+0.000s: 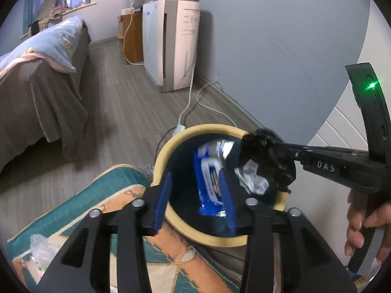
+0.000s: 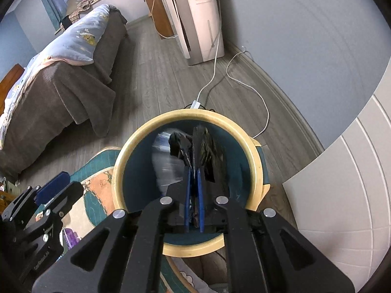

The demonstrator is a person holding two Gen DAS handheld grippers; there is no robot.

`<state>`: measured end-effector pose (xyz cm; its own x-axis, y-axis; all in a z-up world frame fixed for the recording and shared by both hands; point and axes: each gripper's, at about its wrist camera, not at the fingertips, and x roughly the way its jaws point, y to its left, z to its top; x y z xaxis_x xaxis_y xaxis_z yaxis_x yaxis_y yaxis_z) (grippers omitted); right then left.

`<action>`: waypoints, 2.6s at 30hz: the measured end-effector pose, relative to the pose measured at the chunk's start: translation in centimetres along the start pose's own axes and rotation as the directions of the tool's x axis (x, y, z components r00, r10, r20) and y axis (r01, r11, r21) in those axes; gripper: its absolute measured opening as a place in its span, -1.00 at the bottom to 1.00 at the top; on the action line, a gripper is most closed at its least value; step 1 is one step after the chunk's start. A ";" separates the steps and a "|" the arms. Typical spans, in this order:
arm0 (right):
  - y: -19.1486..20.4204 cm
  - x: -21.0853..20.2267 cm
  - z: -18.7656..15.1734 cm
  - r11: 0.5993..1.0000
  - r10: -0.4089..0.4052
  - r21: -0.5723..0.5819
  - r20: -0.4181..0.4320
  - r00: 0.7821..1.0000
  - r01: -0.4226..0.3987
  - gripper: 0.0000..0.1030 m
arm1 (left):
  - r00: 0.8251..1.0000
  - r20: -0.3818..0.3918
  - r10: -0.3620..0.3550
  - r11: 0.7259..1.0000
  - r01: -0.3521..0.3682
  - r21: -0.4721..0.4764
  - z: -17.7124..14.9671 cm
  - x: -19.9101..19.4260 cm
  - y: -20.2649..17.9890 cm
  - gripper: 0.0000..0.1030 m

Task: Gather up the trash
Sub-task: 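Move both open tools back over the cushion, then grasp a blue face mask with the right tool while the left tool grasps another mask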

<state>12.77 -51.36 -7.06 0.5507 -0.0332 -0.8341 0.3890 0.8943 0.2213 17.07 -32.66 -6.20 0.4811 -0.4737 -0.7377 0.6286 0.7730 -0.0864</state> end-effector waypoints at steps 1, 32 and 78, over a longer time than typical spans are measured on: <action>0.2 -0.1 0.0 1.000 0.000 -0.003 0.001 1.000 0.000 -0.64 | 1.000 0.002 0.000 1.000 0.001 -0.012 -0.2 -0.2 0.3 -0.10; 13.0 -8.7 -4.5 0.964 0.079 -0.263 0.160 0.984 -0.035 0.89 | 0.929 0.094 0.358 0.915 -0.329 -0.233 -12.0 -22.6 12.8 0.89; 20.7 3.4 -18.7 0.924 -0.040 -0.375 -0.284 0.958 -0.073 0.78 | 0.897 -0.253 0.363 0.875 -0.421 -0.239 -24.3 -13.9 19.4 0.90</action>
<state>8.89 -24.65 -14.82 0.3026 0.0593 -0.9513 0.0430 0.9962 0.0758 7.77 -0.80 -13.92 0.5046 -0.0378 -0.8625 0.2013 0.9766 0.0750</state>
